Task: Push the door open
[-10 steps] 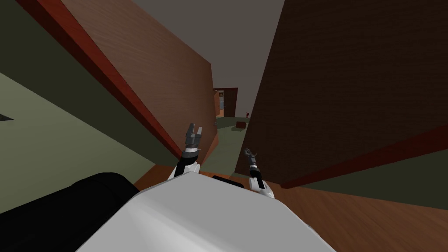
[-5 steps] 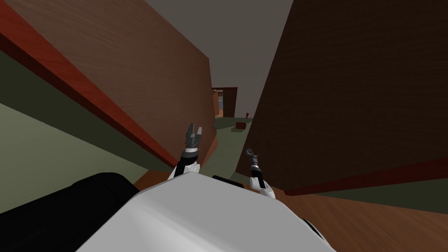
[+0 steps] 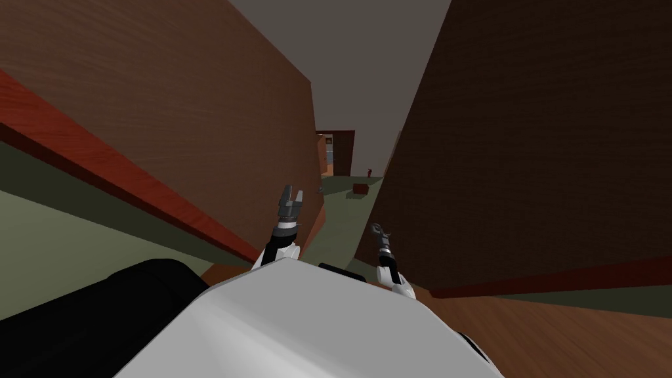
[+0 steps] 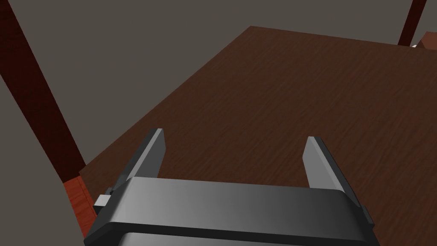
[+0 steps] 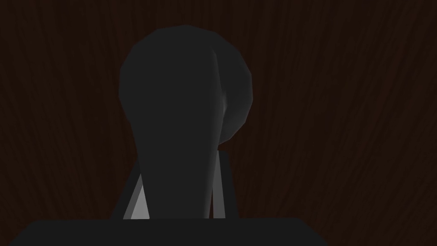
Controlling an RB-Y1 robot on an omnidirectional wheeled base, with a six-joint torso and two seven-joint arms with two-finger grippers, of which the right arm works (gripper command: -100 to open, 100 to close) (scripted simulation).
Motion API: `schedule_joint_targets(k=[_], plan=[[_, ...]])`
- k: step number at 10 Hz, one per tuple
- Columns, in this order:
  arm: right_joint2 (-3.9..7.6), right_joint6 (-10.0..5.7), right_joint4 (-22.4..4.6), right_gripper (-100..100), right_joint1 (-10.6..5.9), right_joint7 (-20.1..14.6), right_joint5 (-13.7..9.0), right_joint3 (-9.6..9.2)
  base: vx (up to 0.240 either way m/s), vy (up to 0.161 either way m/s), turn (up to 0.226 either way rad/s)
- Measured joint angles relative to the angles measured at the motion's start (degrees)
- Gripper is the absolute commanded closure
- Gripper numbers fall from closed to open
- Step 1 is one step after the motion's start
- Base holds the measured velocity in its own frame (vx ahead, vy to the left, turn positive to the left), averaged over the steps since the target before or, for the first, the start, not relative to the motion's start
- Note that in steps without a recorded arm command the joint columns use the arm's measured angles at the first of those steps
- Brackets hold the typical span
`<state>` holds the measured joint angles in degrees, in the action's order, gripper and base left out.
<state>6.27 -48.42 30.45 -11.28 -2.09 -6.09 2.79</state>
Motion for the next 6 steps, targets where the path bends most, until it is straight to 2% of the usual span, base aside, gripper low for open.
schedule_joint_targets(k=[2, 3, 4, 6], plan=[[-0.24, 1.48, 2.4, 100, 1.27, 0.5, -0.2, 0.45, 0.141, 0.072, -0.087], [0.06, 1.73, 2.3, 100, 1.49, 0.5, -0.5, 0.97, 0.17, 0.066, -0.051], [0.24, 1.24, 0.6, 100, 0.63, 0.6, -1.0, 1.69, 0.17, 0.086, -0.042], [0.4, 1.99, 2.7, 100, 1.66, 1.2, -1.5, 2.76, 0.164, 0.088, -0.066]])
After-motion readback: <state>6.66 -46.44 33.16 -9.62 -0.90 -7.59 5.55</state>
